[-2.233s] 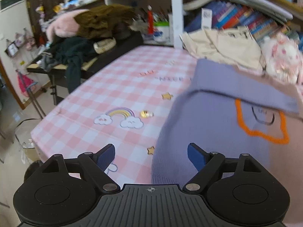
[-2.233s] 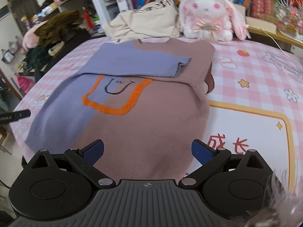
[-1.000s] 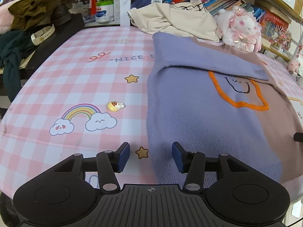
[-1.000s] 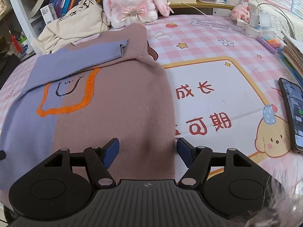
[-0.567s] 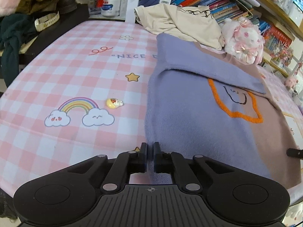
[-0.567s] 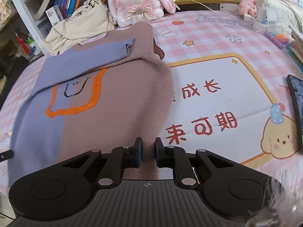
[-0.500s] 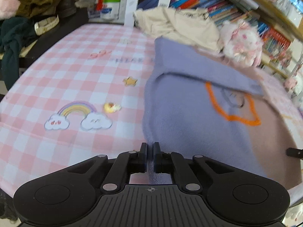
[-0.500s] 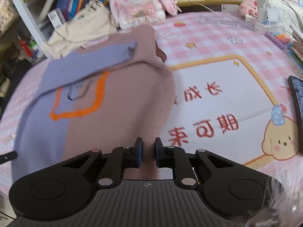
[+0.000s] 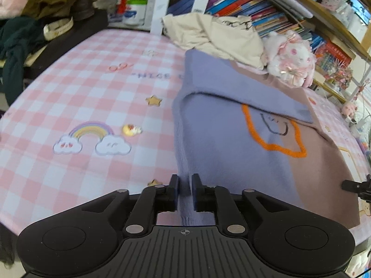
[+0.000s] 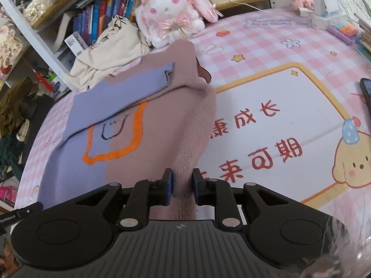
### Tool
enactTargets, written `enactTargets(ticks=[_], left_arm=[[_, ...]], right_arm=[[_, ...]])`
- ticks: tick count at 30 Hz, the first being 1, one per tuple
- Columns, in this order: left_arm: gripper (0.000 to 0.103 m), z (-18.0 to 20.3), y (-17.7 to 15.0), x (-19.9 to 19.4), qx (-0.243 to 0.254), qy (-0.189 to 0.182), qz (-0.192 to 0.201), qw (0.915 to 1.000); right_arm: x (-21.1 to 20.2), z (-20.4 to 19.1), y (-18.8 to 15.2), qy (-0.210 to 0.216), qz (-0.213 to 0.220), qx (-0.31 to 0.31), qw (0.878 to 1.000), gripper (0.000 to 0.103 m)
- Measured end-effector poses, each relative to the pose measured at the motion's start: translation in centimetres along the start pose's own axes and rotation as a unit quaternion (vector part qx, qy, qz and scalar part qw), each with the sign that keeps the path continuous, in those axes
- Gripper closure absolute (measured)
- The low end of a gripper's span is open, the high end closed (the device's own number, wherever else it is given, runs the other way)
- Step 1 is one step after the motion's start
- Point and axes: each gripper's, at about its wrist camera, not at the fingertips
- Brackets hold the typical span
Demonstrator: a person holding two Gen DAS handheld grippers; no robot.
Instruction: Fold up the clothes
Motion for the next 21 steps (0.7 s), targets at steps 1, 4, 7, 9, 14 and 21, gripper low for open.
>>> enactTargets(ticks=[1,4,7,9,14,21], left_arm=[[0.085,-0.1,-0.2,0.1,-0.005,0.001,-0.003,1.0000],[0.078,-0.4,-0.6,0.3,-0.020,0.003,-0.012,0.9997],[0.073,-0.4,-0.8,0.6,-0.027,0.008,-0.018,0.9994],[0.071,-0.4,-0.9,0.7,-0.029,0.009,-0.017,0.9994],[0.071,-0.3,-0.7,0.8,-0.037,0.012,-0.012,0.9992],[0.071,-0.3,-0.7,1.0,-0.048,0.014,-0.007,0.9987]], right_arm=[[0.1,0.1,0.0,-0.001,-0.002,0.000,1.000,0.081],[0.5,0.3,-0.2,-0.003,-0.010,-0.007,1.000,0.073],[1.0,0.5,-0.1,-0.005,-0.016,-0.010,1.000,0.072],[1.2,0.6,0.0,-0.007,-0.020,-0.010,1.000,0.071],[1.6,0.9,0.3,-0.007,-0.025,-0.014,1.000,0.071],[1.9,0.7,0.6,-0.005,-0.025,-0.023,0.999,0.070]])
Point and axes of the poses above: each gripper's, at about its wrist camera, not at the fingertips, and x roughly the way its jaws point, z to its right, y to its top, and after that the axes turned 5 degrees about -y, right-handed
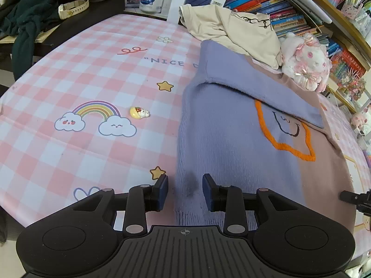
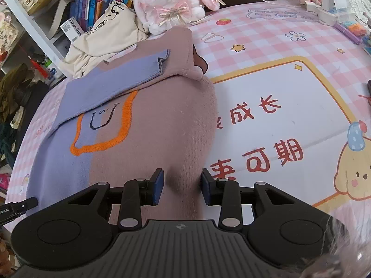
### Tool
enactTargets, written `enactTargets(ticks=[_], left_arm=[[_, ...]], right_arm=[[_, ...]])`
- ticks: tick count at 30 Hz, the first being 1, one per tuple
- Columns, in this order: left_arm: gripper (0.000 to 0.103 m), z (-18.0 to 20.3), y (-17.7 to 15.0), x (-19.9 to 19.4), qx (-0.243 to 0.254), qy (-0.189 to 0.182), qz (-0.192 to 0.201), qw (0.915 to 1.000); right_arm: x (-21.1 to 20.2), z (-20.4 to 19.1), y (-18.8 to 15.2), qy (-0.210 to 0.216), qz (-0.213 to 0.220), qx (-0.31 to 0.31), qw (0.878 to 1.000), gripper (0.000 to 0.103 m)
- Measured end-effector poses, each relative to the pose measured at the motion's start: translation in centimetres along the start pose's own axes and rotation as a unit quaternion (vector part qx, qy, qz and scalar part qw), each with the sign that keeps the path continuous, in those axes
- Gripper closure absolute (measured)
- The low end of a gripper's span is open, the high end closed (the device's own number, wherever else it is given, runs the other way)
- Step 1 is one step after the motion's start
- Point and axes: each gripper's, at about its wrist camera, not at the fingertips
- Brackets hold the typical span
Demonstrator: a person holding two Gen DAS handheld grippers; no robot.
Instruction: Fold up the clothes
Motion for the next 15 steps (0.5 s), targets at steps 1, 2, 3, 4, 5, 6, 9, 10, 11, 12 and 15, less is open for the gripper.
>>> enactTargets(ticks=[1,2,3,4,5,6,9,10,11,12,15], left_arm=[[0.071,0.03,-0.01,0.02,0.000,0.000,0.001,1.0000],[0.071,0.06,-0.01,0.04,0.001,0.001,0.001,1.0000],[0.071,0.07,-0.02,0.05,0.001,0.001,0.002,1.0000],[0.071,0.10,-0.01,0.07,0.001,0.001,0.002,1.0000],[0.071,0.13,-0.01,0.09,0.002,0.001,0.002,1.0000],[0.071,0.12,-0.01,0.10,0.001,0.001,0.002,1.0000],[0.071,0.05,-0.01,0.11,0.000,0.000,0.004,1.0000],[0.071,0.03,-0.02,0.11,0.000,0.000,0.004,1.0000],[0.071,0.01,-0.04,0.12,-0.001,-0.001,0.005,1.0000],[0.071,0.00,-0.06,0.12,-0.002,-0.001,0.005,1.0000],[0.071,-0.05,-0.03,0.15,-0.007,-0.002,0.007,1.0000]], right_arm=[[0.04,-0.03,0.04,0.000,0.000,-0.001,1.000,0.070],[0.07,-0.05,0.07,0.000,0.000,-0.002,1.000,0.070],[0.09,-0.07,0.10,0.001,0.000,-0.003,1.000,0.070],[0.12,-0.09,0.14,0.001,0.000,-0.003,1.000,0.070],[0.14,-0.11,0.16,0.001,-0.001,-0.004,1.000,0.070],[0.15,-0.13,0.17,0.000,-0.001,-0.004,1.000,0.070],[0.17,-0.14,0.18,0.000,-0.001,-0.006,1.000,0.070],[0.17,-0.15,0.17,0.000,-0.001,-0.007,1.000,0.070],[0.15,-0.15,0.14,0.000,-0.001,-0.007,1.000,0.070],[0.15,-0.17,0.12,0.000,-0.001,-0.008,1.000,0.070],[0.18,-0.22,0.10,-0.001,0.000,-0.011,1.000,0.070]])
Point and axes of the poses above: each gripper's, at about its wrist camera, not at the fingertips, and x roughly the way its jaws point, z to its right, y to its top, and after that the axes turned 5 degrees about -y, right-handed
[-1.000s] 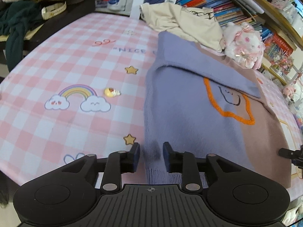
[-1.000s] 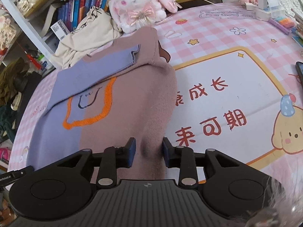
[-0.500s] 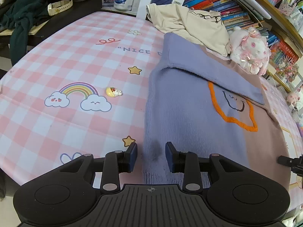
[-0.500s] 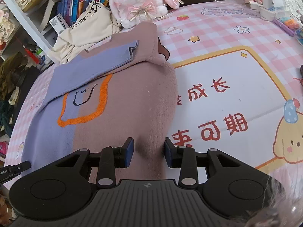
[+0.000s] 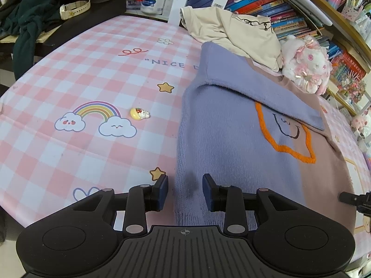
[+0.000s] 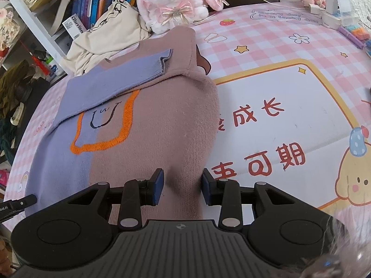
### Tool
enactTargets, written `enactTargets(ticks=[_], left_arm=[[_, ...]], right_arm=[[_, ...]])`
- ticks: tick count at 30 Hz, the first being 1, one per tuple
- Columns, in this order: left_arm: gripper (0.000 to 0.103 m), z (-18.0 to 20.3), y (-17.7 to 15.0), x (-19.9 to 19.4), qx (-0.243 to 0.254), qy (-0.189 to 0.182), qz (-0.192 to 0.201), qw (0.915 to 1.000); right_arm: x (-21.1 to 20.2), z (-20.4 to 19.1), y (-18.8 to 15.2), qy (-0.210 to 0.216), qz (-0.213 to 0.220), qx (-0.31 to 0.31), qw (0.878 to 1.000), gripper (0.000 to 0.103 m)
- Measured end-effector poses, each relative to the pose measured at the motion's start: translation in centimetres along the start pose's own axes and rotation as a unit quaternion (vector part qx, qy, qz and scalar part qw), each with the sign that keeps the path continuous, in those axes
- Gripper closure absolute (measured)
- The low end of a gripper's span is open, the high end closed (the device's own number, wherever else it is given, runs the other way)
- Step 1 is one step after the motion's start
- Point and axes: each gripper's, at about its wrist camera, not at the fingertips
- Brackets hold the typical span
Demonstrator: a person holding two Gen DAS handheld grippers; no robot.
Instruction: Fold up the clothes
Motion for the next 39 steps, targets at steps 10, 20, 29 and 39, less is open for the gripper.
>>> enactTargets(ticks=[10,20,29,39], left_arm=[[0.099,1.6,0.8,0.0,0.022,0.002,0.008,0.9997],[0.097,1.2,0.7,-1.1,0.021,-0.036,0.013,0.9990],[0.093,-1.2,-1.0,-0.8,-0.028,-0.042,-0.020,0.9985],[0.091,-2.6,-1.1,-0.9,-0.068,-0.071,-0.025,0.9948]], right_arm=[[-0.6,-1.7,0.4,0.021,0.021,-0.058,0.998,0.090],[-1.2,0.8,1.2,0.071,0.009,0.009,0.997,0.090],[-0.6,1.9,-0.5,0.078,-0.042,0.042,0.995,0.080],[-1.1,0.9,-1.6,0.087,-0.072,0.025,0.993,0.076]])
Point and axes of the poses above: each gripper's, at about its wrist camera, not at the fingertips, and x roughly the way its jaws point, z to its right, y to its top, and after that the axes turned 5 degrees about -y, right-handed
